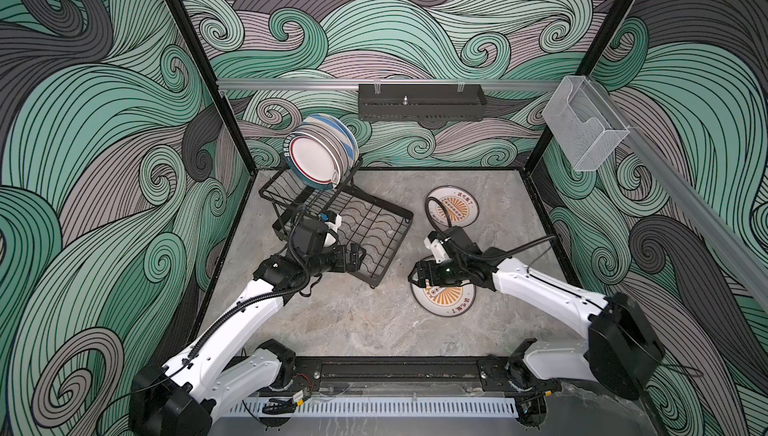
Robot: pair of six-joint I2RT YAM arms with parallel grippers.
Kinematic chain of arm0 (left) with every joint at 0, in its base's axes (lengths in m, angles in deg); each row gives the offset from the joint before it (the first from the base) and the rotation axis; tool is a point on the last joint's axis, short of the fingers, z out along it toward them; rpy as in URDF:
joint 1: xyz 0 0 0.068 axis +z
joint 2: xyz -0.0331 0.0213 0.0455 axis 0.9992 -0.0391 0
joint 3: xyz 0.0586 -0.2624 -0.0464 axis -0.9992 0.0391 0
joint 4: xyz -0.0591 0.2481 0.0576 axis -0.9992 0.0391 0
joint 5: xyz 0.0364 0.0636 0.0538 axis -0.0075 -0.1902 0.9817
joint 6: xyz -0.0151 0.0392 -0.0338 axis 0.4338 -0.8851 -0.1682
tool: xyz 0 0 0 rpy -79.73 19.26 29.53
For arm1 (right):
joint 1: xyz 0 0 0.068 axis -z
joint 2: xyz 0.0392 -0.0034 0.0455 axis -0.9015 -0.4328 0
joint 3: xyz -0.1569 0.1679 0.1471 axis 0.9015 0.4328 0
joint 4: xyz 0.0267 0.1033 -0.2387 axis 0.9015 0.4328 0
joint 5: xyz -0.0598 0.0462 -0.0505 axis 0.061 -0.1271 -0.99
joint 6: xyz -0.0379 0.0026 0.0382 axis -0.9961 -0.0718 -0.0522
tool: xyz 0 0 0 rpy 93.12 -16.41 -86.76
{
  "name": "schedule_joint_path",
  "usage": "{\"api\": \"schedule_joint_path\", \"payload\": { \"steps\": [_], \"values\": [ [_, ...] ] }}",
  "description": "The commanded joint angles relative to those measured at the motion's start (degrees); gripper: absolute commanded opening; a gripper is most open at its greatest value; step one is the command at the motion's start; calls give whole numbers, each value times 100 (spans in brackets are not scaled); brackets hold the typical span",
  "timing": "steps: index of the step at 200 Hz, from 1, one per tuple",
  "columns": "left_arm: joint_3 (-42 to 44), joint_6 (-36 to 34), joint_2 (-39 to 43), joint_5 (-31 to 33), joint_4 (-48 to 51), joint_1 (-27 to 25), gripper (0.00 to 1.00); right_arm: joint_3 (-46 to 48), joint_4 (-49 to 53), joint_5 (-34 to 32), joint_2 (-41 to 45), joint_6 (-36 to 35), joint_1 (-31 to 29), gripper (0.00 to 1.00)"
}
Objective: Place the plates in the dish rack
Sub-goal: 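Drag the sunburst plate toward the robot with the right gripper, then grip the sunburst plate's rim with the right gripper and tilt it up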
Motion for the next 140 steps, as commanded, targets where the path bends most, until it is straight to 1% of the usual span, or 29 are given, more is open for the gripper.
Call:
{"api": "schedule_joint_path", "payload": {
  "steps": [1, 12, 29, 38, 50, 75, 102, 140],
  "values": [
    [-50, 7, 103, 54, 130, 0, 99, 509, 939, -445, 782, 173, 581, 86],
    [-46, 10, 92, 53, 129, -2, 98, 836, 1013, -455, 1303, 296, 896, 81],
    [-43, 19, 65, 43, 151, 15, 99, 1285, 1128, -459, 2107, 505, 1298, 77],
    [-44, 19, 50, 29, 148, 24, 99, 1480, 1132, -414, 2407, 616, 1472, 74],
    [-43, 29, 39, 10, 140, 33, 99, 1703, 1107, -326, 2662, 771, 1665, 71],
    [-43, 30, 15, -26, 146, 41, 99, 1981, 941, -72, 2725, 867, 1924, 68],
    [-39, 28, 56, -35, 173, 50, 99, 2185, 732, 90, 2648, 859, 2120, 67],
    [16, 57, 44, -13, 147, 68, 99, 2591, 106, 482, 2565, 990, 2406, 67]
  ]
}}
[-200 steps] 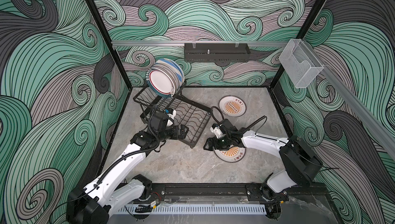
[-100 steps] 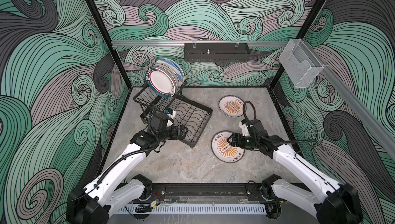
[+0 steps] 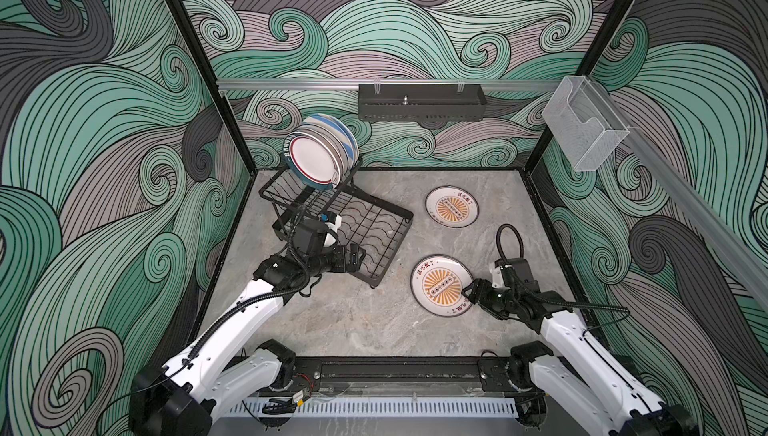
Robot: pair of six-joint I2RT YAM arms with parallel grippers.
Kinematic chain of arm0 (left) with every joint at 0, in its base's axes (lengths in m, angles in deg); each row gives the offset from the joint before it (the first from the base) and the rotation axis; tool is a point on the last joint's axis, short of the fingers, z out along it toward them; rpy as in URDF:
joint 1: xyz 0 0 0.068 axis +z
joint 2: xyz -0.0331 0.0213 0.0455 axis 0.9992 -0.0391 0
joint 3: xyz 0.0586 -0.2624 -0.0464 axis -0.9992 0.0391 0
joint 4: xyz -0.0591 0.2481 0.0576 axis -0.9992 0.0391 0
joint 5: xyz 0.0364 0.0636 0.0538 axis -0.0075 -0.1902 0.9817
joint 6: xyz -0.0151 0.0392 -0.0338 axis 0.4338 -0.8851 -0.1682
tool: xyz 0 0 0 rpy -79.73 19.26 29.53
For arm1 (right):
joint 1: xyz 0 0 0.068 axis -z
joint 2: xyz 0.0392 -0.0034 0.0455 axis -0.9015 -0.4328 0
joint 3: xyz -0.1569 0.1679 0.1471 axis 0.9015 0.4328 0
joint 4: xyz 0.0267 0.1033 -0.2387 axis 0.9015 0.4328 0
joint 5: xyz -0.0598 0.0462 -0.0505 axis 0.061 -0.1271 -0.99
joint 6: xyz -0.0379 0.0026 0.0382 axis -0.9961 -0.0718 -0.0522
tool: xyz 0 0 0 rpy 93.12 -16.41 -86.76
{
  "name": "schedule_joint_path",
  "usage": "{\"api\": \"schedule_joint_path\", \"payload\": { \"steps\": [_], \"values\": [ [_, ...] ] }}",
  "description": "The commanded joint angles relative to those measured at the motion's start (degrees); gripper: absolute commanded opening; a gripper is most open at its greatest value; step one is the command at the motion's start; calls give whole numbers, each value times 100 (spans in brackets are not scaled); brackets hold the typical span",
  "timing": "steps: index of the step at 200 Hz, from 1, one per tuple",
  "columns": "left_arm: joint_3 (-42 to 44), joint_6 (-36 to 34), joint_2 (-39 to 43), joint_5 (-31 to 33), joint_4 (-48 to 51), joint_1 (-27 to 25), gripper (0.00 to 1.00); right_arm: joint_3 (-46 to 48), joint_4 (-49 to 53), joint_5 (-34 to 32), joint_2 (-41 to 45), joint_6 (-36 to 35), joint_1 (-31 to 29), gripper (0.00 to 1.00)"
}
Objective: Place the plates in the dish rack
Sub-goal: 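Grip the sunburst plate's rim with the right gripper and tilt it up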
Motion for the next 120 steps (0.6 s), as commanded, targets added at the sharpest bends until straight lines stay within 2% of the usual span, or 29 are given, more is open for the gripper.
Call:
{"api": "schedule_joint_path", "payload": {
  "steps": [1, 58, 120],
  "values": [
    [17, 59, 43, -8, 107, 44, 99, 224, -473, 347, -51, 144, 145, 67],
    [91, 102, -84, -74, 13, 53, 99, 728, -1216, 598, -162, 364, 340, 61],
    [93, 102, -108, -103, -5, 63, 99, 1063, -2009, 688, -645, 505, 513, 62]
  ]
}}
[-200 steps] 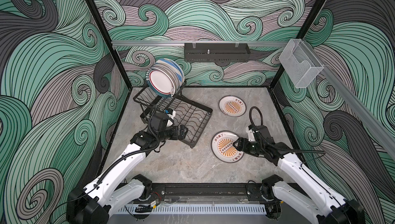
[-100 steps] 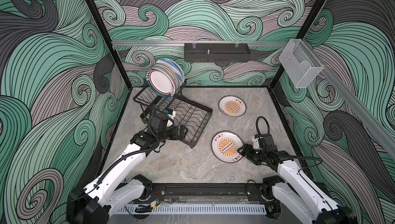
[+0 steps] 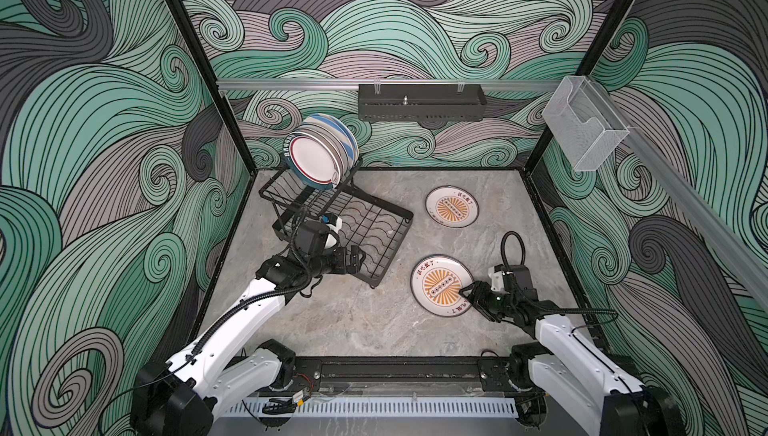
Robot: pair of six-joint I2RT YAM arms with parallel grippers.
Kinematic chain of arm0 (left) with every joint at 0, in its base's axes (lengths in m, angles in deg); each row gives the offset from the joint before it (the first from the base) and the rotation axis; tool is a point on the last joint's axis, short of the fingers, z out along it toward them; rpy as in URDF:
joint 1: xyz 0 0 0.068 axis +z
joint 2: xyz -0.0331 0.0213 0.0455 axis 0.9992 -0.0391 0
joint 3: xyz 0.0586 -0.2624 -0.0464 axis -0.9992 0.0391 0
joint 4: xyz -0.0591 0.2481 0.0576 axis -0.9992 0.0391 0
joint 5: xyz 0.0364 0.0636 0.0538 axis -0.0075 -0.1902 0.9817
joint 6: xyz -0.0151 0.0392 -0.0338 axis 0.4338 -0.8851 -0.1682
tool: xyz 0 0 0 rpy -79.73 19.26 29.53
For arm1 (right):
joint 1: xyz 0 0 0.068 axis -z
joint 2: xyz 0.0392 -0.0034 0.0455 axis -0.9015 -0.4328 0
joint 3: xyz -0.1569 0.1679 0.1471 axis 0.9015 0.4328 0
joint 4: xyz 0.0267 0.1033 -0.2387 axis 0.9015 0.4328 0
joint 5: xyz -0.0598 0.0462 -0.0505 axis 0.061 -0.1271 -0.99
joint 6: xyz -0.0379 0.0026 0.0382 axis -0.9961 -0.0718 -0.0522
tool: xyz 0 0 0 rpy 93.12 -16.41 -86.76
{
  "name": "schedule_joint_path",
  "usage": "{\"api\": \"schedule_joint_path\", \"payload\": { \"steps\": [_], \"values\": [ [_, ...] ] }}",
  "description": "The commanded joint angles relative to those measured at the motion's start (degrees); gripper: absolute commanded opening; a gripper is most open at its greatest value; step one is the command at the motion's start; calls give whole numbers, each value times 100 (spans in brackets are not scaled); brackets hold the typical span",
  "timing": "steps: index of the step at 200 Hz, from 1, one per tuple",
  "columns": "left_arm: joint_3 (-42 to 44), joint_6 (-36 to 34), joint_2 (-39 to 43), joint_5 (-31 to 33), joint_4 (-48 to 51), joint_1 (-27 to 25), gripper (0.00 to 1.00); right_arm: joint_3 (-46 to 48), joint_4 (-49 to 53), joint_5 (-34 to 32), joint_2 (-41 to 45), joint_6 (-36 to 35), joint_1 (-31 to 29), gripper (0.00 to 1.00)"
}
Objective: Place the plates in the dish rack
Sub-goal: 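Grip the sunburst plate's rim with the right gripper and tilt it up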
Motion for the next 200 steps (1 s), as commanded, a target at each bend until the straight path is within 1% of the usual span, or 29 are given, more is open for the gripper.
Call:
{"api": "schedule_joint_path", "payload": {
  "steps": [1, 10, 23, 35, 49, 114, 142, 156, 174, 200],
  "values": [
    [-3, 74, -16, -77, 18, 38, 99, 200, -316, 9, -236, 96, 67, 62],
    [-3, 72, -29, -68, 19, 46, 98, 211, -354, 2, -329, 97, 80, 61],
    [-21, 64, -33, -77, 34, 46, 99, 228, -397, 19, -418, 92, 106, 57],
    [-38, 58, -42, -74, 44, 46, 98, 242, -414, 12, -480, 71, 122, 55],
    [-45, 54, -50, -61, 57, 51, 99, 255, -439, -12, -515, 61, 141, 47],
    [-144, 141, -45, -45, 150, 122, 99, 195, -533, 30, -543, 9, 182, 19],
    [-107, 293, -52, -251, 134, 293, 99, 89, -682, 257, -485, -103, 203, 16],
    [-24, 379, -43, -342, 95, 397, 99, -52, -611, 332, -424, -206, 203, 8],
    [123, 554, -2, -501, 22, 551, 99, -193, -492, 404, -305, -420, 203, 3],
    [374, 789, 146, -808, -138, 866, 99, -479, -94, 390, -233, -791, 212, 0]
  ]
}}
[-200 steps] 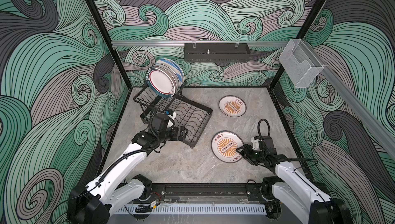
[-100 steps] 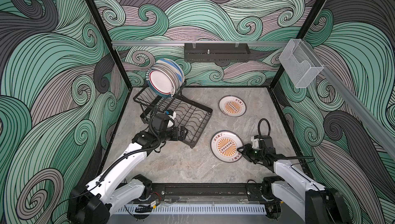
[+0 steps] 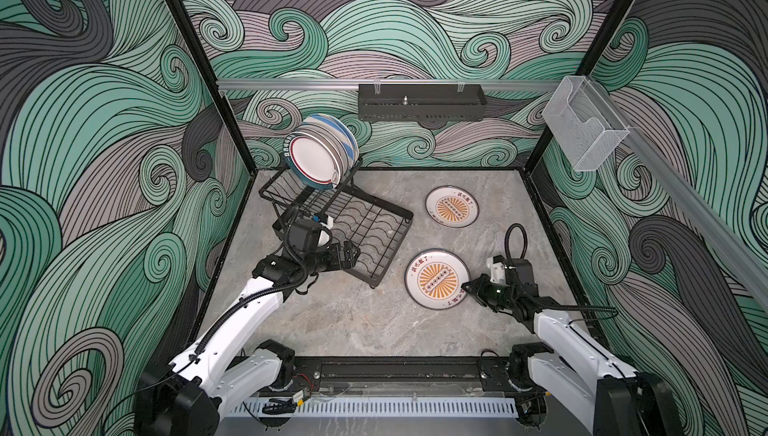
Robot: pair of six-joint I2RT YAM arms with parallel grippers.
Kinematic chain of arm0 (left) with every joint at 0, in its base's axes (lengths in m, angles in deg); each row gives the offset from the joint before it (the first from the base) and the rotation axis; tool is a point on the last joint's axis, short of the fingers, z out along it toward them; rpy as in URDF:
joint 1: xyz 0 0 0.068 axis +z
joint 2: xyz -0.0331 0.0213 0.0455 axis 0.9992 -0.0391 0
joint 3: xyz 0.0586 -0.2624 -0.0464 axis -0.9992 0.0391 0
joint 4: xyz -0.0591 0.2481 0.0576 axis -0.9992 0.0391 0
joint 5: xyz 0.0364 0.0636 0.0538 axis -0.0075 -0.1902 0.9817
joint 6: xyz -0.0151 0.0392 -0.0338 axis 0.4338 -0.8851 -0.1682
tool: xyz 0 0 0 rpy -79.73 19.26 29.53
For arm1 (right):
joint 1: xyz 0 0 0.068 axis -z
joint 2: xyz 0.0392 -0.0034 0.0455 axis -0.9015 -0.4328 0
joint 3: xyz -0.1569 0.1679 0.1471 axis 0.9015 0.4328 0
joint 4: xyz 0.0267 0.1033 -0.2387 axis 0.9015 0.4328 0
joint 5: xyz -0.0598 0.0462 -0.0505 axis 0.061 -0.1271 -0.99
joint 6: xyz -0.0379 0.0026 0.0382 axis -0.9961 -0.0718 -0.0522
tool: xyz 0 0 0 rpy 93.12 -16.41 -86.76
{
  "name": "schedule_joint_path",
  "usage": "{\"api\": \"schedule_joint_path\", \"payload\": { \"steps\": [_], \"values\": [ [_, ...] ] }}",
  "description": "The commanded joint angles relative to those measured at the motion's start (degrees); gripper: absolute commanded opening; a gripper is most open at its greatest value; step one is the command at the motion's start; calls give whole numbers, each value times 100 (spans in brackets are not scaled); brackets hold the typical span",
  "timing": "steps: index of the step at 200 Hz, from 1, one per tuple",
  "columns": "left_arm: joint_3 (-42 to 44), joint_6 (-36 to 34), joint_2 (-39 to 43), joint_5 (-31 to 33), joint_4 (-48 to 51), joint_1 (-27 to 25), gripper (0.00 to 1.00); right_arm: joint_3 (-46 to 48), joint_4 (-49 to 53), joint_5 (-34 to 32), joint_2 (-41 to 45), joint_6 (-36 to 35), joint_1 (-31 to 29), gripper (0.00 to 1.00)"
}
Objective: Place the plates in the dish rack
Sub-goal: 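Grip the sunburst plate's rim with the right gripper and tilt it up, then carry the upright sunburst plate to the rack with the right gripper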
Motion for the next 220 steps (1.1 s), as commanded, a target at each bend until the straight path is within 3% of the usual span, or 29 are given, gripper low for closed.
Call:
{"api": "schedule_joint_path", "payload": {
  "steps": [1, 64, 110, 157, 220],
  "values": [
    [197, 332, 166, -375, -81, 264, 99, -291, 476, -2, 72, -463, 20, 0],
    [779, 729, 842, -243, 18, 623, 99, -1267, 1325, -19, 378, -1081, 20, 0],
    [1633, 1580, 1674, -620, -792, 1021, 99, -2521, 1409, -256, 312, -1429, -83, 0],
    [1850, 1625, 2033, -411, -671, 1144, 99, -4296, 994, -1667, -667, -2113, -1508, 0],
    [1202, 1039, 1415, -615, -187, 1227, 99, -6887, 561, -2245, -2482, -2986, -2702, 0]
  ]
}}
